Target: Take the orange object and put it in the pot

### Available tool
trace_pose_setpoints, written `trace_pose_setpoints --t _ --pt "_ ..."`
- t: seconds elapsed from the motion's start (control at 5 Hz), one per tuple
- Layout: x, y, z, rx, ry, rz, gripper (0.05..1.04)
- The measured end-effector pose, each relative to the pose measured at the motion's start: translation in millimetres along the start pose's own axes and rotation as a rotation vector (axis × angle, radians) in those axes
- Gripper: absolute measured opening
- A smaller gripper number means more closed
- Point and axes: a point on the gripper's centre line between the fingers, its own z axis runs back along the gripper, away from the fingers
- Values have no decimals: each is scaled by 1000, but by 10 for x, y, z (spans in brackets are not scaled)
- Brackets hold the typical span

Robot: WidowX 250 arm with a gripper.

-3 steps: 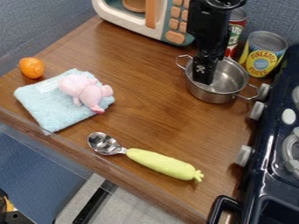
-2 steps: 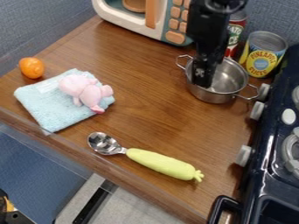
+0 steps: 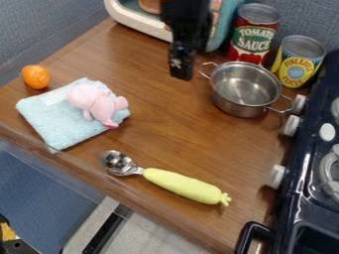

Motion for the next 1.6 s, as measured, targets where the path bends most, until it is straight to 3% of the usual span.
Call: trace_pose_setpoints --t 0.2,0.8,1.0,1.2,1.4,1.6 --pt "546 116 224 -18 -10 51 1000" --pt "1892 601 304 43 -83 122 1000" --pt "2155 690 151 81 -79 116 1000" --pt "2292 682 -170 54 -50 116 1000" --pt "2296 626 -288 24 -25 81 1000" --pt "2240 641 -439 58 12 20 1000"
